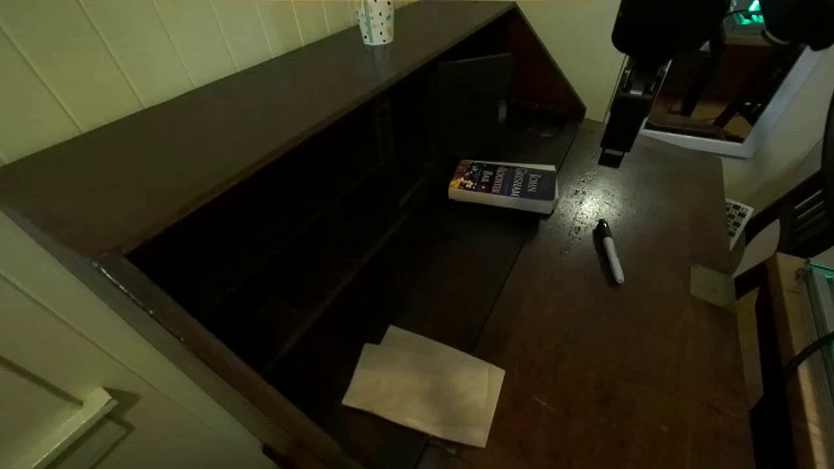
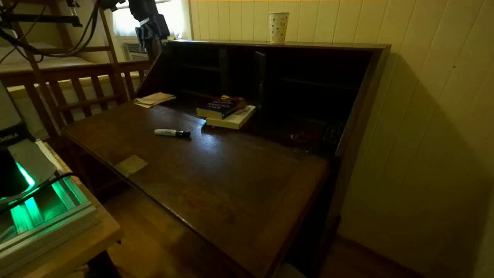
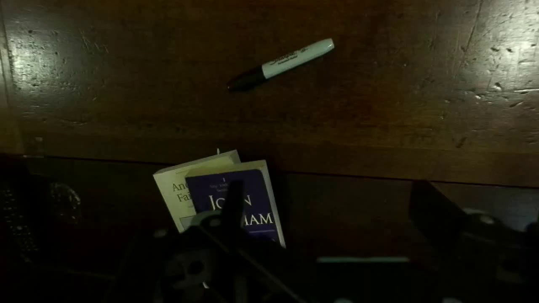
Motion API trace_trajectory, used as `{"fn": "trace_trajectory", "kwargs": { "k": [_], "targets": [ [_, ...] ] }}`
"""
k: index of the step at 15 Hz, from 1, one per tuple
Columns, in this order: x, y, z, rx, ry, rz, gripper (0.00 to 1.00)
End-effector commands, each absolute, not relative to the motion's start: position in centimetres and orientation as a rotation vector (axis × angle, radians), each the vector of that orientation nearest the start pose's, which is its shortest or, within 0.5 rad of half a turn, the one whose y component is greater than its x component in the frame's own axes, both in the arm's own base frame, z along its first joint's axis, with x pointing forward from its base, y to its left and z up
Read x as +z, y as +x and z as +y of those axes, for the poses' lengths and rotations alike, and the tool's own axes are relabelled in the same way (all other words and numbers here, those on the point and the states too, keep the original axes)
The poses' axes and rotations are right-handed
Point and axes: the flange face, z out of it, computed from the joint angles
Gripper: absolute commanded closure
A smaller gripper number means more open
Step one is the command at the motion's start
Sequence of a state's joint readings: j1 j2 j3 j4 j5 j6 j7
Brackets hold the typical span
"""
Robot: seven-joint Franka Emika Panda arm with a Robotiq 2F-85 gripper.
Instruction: Put the blue book on the shelf.
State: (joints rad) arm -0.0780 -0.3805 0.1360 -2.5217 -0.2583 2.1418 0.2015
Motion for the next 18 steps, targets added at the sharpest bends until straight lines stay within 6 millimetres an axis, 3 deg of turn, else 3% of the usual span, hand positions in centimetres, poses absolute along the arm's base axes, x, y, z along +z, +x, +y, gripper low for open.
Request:
{"fn": "trace_trajectory", "kwargs": {
  "k": [1,6,13,18],
  "targets": [
    [41.3,41.6,1.3,-0.045,-3.407,0.021,0.00],
    [41.3,41.6,1.3,-0.045,-3.407,0.021,0.00],
    [35.8,42.9,3.3,0.174,-3.589,-0.071,0.00],
    [33.3,44.0,3.6,0.095,-3.775,-0.108,0.00]
  ]
}}
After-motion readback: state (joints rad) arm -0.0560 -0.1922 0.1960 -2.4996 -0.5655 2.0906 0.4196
